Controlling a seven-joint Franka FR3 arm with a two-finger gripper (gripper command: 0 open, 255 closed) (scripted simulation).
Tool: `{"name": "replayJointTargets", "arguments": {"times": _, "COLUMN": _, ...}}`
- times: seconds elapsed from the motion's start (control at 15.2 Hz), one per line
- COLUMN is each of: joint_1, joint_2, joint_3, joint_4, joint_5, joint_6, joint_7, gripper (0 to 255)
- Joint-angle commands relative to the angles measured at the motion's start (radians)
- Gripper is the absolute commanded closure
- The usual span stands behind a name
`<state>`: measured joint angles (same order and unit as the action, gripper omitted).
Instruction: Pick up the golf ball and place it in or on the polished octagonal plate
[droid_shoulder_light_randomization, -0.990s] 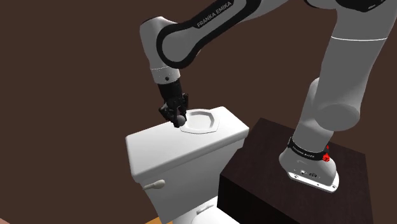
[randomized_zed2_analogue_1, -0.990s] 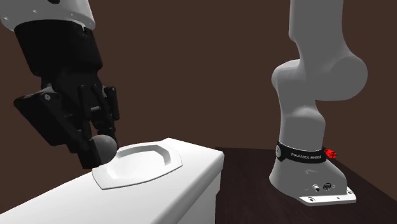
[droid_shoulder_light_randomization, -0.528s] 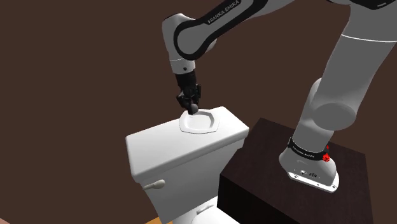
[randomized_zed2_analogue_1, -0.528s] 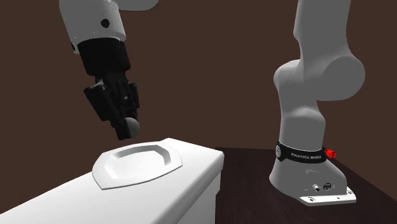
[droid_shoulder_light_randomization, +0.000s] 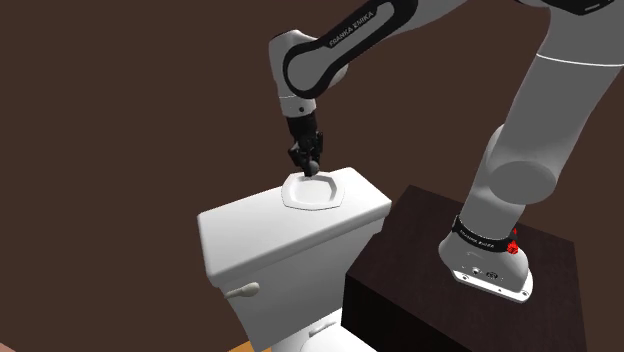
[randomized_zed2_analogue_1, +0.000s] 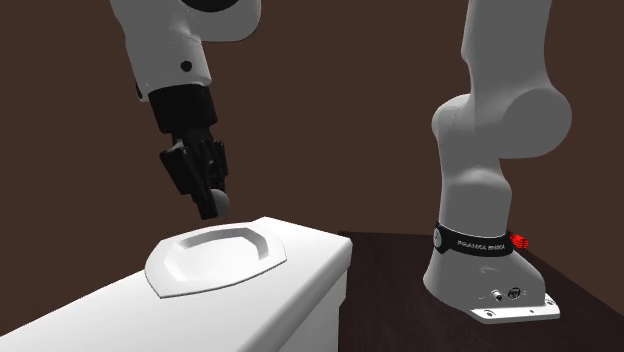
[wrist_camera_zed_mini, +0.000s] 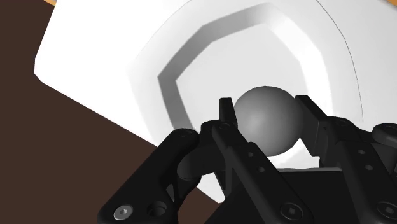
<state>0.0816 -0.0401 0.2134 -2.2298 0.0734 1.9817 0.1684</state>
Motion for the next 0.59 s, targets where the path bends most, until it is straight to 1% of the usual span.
{"name": "replayJointTargets", "arguments": {"times": 0.0, "joint_1": 0.0, "joint_2": 0.015, "joint_3": 0.0, "joint_4": -0.012, "joint_5": -0.003, "joint_6": 0.027, "joint_7": -0.001, "gripper": 255}}
{"name": "replayJointTargets", "arguments": {"times": 0.53, "joint_1": 0.001, "joint_2": 0.078, "joint_3": 0.001, "joint_4": -0.056, "joint_5": -0.013, "joint_6": 0.134, "joint_7": 0.004, "gripper": 255}}
